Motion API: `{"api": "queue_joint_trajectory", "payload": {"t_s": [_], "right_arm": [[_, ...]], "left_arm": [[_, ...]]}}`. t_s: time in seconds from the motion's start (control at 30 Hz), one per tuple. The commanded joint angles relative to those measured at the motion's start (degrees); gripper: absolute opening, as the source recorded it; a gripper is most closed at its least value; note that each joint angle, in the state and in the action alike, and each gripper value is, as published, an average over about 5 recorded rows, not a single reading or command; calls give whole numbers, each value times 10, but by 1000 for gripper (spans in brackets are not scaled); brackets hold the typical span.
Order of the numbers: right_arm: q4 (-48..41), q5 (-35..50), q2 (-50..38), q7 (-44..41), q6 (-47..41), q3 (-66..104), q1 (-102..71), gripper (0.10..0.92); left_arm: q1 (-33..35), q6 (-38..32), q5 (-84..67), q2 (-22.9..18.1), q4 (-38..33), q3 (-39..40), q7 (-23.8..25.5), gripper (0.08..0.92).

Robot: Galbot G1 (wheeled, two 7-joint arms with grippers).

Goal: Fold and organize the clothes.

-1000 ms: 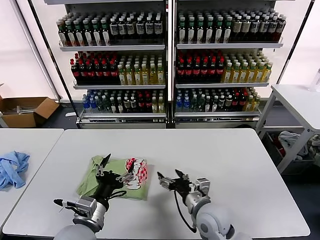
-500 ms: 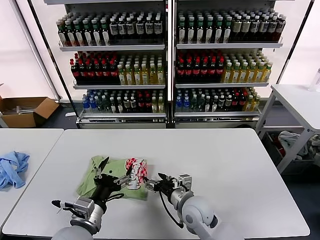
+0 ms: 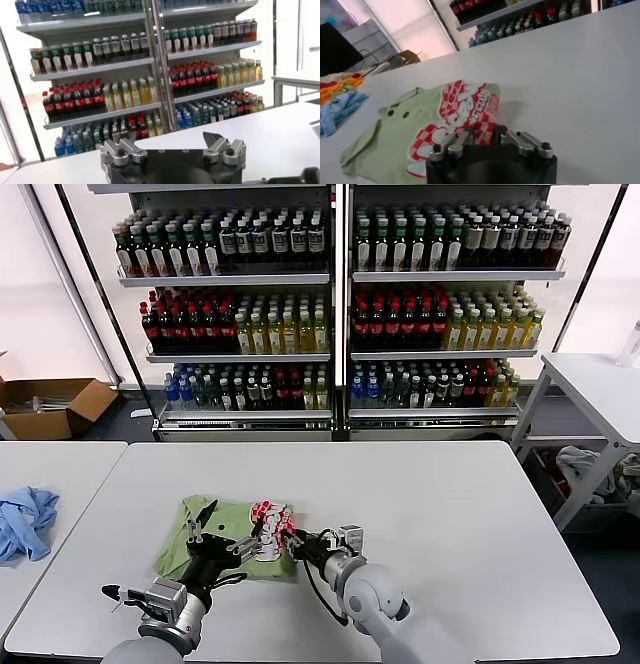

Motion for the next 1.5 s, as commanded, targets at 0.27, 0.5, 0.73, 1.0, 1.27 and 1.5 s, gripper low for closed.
{"api": "queue_joint_trajectory", "payload": {"t_s": [0.27, 0.5, 0.73, 1.0, 1.27, 1.5], "right_arm": [[5, -14, -17, -11, 5, 12, 4, 124], [91, 18, -123, -21, 12, 79, -45, 109], [130, 20, -189, -38, 28, 141, -95, 109], [114, -76, -185, -77, 56, 157, -69, 218], [194, -103, -245, -49, 69, 225, -142, 443], [345, -88, -277, 58, 154, 456, -399, 651]], "left_arm": [[3, 3, -10, -5, -5, 1, -1, 823], [1, 4, -24, 1, -13, -15, -10, 823], [-2, 3, -28, -3, -8, -9, -12, 823], [-4, -1, -30, -4, -3, -8, -15, 823], [13, -13, -32, 1, -15, -17, -15, 823], [27, -86, -32, 22, 21, -19, -9, 823]]}}
